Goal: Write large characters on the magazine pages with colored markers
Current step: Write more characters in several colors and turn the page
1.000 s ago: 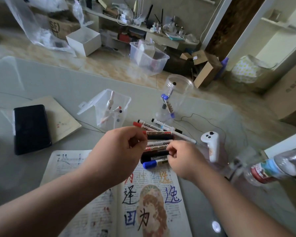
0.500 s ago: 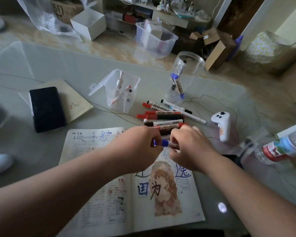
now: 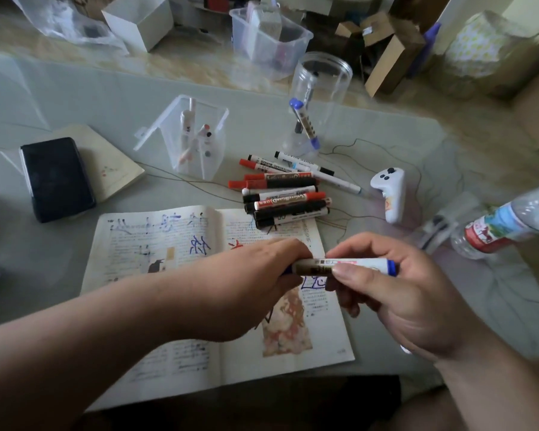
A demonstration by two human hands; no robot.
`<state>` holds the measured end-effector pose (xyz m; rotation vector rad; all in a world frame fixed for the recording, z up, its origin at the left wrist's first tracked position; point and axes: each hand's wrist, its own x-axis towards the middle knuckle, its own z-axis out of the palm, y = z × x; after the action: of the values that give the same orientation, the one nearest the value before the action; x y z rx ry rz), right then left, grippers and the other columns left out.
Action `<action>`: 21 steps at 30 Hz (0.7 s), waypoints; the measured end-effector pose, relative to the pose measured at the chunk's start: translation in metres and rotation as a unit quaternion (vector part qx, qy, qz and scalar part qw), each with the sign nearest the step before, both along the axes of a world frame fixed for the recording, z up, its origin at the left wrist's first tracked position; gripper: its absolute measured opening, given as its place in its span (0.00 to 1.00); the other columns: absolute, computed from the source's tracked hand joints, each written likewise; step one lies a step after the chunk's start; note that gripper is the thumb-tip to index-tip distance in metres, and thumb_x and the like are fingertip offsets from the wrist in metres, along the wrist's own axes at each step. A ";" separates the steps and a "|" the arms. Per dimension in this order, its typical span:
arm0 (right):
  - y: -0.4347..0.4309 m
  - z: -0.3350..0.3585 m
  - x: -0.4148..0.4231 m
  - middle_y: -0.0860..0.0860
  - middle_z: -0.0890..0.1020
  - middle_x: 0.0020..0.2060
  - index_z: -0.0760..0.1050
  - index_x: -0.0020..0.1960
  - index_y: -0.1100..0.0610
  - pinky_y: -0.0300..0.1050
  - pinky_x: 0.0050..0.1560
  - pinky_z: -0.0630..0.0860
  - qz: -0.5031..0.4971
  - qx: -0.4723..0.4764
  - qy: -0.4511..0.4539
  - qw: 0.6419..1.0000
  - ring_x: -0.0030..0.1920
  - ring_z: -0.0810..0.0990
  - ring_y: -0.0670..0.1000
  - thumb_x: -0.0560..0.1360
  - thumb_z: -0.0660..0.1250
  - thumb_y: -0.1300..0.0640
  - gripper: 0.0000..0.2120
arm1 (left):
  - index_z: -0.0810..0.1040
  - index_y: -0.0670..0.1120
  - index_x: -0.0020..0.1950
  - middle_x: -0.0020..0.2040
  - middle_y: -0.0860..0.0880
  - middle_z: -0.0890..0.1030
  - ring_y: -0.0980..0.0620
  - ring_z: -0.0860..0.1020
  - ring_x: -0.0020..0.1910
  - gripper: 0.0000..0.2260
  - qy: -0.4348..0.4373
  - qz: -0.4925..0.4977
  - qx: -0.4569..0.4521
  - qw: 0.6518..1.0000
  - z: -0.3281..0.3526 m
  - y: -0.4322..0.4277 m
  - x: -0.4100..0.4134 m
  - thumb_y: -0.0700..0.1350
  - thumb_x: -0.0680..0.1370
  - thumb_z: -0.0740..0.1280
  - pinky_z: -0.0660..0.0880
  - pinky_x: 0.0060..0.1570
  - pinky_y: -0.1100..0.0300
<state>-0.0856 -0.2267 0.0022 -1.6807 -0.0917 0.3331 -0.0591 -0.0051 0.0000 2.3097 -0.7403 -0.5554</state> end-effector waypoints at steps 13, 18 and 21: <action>0.021 -0.027 0.014 0.56 0.74 0.27 0.78 0.40 0.55 0.35 0.29 0.69 -0.020 0.085 0.006 0.996 0.28 0.73 0.50 0.74 0.70 0.54 0.06 | 0.71 0.61 0.52 0.43 0.57 0.80 0.55 0.78 0.42 0.09 0.060 0.026 -0.040 0.997 -0.005 -0.006 0.003 0.61 0.81 0.54 0.76 0.44 0.55; 0.020 -0.032 0.016 0.57 0.74 0.26 0.77 0.40 0.56 0.38 0.29 0.70 -0.019 0.102 -0.001 0.995 0.27 0.72 0.53 0.74 0.72 0.54 0.08 | 0.74 0.62 0.54 0.40 0.56 0.79 0.56 0.77 0.38 0.10 0.065 0.029 -0.053 0.996 -0.007 -0.007 0.008 0.62 0.80 0.56 0.74 0.39 0.62; 0.019 -0.035 0.015 0.55 0.75 0.27 0.77 0.41 0.57 0.40 0.29 0.71 -0.020 0.091 -0.005 0.996 0.28 0.73 0.52 0.71 0.74 0.51 0.10 | 0.74 0.61 0.52 0.35 0.58 0.77 0.58 0.75 0.34 0.10 0.067 0.034 -0.046 0.996 -0.009 -0.007 0.009 0.62 0.80 0.56 0.69 0.34 0.68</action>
<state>-0.0702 -0.2076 -0.0330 -1.5025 -0.0937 0.2780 -0.0498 -0.0126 -0.0093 2.1798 -0.6074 -0.6256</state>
